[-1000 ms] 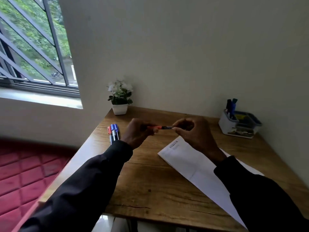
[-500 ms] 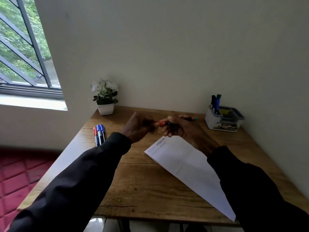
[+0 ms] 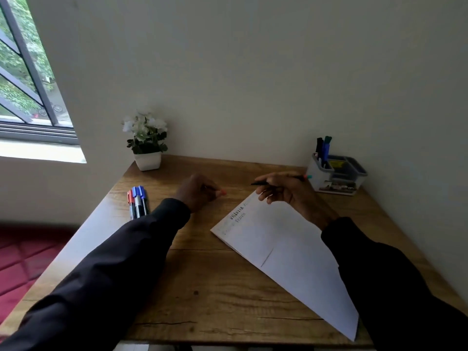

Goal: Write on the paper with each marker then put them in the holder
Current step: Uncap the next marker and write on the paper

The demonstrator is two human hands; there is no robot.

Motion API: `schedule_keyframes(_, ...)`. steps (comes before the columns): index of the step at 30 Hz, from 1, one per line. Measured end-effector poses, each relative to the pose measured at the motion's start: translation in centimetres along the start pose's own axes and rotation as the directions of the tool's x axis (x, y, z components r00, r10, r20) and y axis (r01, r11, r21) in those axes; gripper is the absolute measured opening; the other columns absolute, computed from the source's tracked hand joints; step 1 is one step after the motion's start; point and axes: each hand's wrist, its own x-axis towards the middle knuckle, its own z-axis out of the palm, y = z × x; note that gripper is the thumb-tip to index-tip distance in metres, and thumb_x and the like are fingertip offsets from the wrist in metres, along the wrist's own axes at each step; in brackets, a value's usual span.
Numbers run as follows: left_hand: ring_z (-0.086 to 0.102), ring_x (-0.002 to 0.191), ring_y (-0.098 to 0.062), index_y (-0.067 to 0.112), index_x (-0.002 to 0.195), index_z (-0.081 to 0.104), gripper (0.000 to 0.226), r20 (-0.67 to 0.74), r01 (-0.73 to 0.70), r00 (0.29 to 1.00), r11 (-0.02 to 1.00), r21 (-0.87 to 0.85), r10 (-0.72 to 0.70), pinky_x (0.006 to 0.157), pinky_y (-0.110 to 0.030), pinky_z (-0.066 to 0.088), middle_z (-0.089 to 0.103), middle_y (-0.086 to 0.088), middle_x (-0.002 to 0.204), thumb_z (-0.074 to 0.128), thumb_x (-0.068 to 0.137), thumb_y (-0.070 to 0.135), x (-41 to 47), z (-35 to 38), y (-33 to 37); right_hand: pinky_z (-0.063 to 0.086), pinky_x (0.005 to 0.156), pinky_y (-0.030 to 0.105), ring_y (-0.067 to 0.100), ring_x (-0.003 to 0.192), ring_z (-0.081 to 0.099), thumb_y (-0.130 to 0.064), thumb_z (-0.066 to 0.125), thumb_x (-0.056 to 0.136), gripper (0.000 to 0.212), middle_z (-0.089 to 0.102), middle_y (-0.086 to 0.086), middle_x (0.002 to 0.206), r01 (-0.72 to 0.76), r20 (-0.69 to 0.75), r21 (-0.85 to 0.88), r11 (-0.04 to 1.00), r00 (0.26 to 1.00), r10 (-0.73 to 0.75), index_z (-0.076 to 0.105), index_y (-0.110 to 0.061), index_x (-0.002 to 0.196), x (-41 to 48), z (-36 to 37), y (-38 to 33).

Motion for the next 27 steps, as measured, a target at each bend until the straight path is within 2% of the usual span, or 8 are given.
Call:
schedule_keyframes(3,0.063,0.089,-0.006,0.020,0.093,0.076,0.017,-0.005,0.075,0.997,0.997,-0.013,-0.075,0.072,-0.020,0.050,0.072,0.008,0.094,0.076,0.080,0.031,1.1,0.7,-0.6,0.052,0.056,0.033,0.034,0.069,0.065,-0.001,0.062,0.096,0.015,0.070,0.025,0.084,-0.014,-0.134,-0.104,0.994,0.991,0.000,0.075,0.006,0.099,0.2,0.6,1.8)
schedule_keyframes(6,0.064,0.088,-0.007,0.017,0.090,0.076,0.023,-0.025,0.090,0.996,0.995,-0.029,-0.091,0.075,-0.025,0.052,0.072,0.005,0.091,0.079,0.075,0.035,1.8,1.3,-0.7,0.049,0.052,0.034,0.031,0.058,0.062,0.000,0.064,0.094,0.013,0.068,0.024,0.074,-0.025,-0.208,-0.095,0.995,0.978,0.005,0.073,0.009,0.092,0.2,0.9,3.4)
schedule_keyframes(10,0.061,0.086,-0.005,0.019,0.091,0.076,0.026,-0.064,0.095,0.993,0.995,-0.022,-0.096,0.070,-0.020,0.049,0.068,0.010,0.090,0.079,0.074,0.037,2.3,1.6,-0.5,0.055,0.052,0.035,0.035,0.060,0.067,0.003,0.063,0.094,0.012,0.071,0.032,0.079,-0.035,-0.180,-0.059,0.998,0.983,0.024,0.069,0.013,0.092,0.3,1.3,4.6)
schedule_keyframes(14,0.052,0.073,0.005,0.016,0.097,0.074,0.026,-0.058,0.023,0.998,1.000,0.015,-0.023,0.059,-0.011,0.040,0.053,0.020,0.079,0.072,0.082,0.036,2.2,1.7,-0.2,0.057,0.051,0.035,0.036,0.058,0.068,0.003,0.067,0.093,0.009,0.071,0.028,0.074,-0.006,-0.150,-0.130,0.991,0.989,-0.013,0.069,0.010,0.088,0.3,1.7,5.3)
schedule_keyframes(19,0.054,0.091,-0.006,0.019,0.102,0.072,0.035,-0.098,0.061,0.993,0.998,-0.005,-0.062,0.067,-0.019,0.045,0.056,0.010,0.099,0.074,0.077,0.044,2.4,2.0,-0.9,0.056,0.048,0.033,0.035,0.055,0.066,0.001,0.069,0.092,0.011,0.071,0.026,0.072,0.026,-0.148,-0.193,0.981,0.987,-0.055,0.068,0.012,0.088,0.5,1.7,6.0)
schedule_keyframes(21,0.055,0.094,-0.008,0.023,0.101,0.072,0.030,-0.127,0.017,0.992,1.000,0.004,-0.016,0.071,-0.024,0.051,0.058,0.009,0.103,0.075,0.078,0.042,2.0,1.9,-1.1,0.057,0.048,0.033,0.033,0.054,0.067,0.001,0.068,0.093,0.011,0.071,0.024,0.072,0.038,-0.134,-0.217,0.975,0.989,-0.068,0.068,0.012,0.089,0.6,1.5,6.1)
schedule_keyframes(24,0.059,0.092,-0.006,0.029,0.100,0.074,0.017,-0.077,-0.075,0.994,0.997,0.032,0.078,0.075,-0.022,0.052,0.065,0.010,0.101,0.072,0.084,0.025,1.1,1.6,-1.3,0.058,0.048,0.032,0.035,0.055,0.067,0.000,0.067,0.093,0.012,0.072,0.023,0.073,0.060,-0.118,-0.253,0.966,0.989,-0.093,0.068,0.012,0.091,0.7,1.3,6.2)
schedule_keyframes(27,0.060,0.089,-0.004,0.029,0.097,0.073,0.016,0.004,-0.052,0.999,0.998,-0.023,0.052,0.076,-0.019,0.052,0.068,0.011,0.100,0.072,0.084,0.021,0.3,1.9,-1.3,0.057,0.048,0.032,0.035,0.054,0.067,0.000,0.067,0.093,0.011,0.072,0.022,0.072,0.073,-0.108,-0.275,0.959,0.988,-0.106,0.068,0.011,0.091,0.8,1.3,6.3)
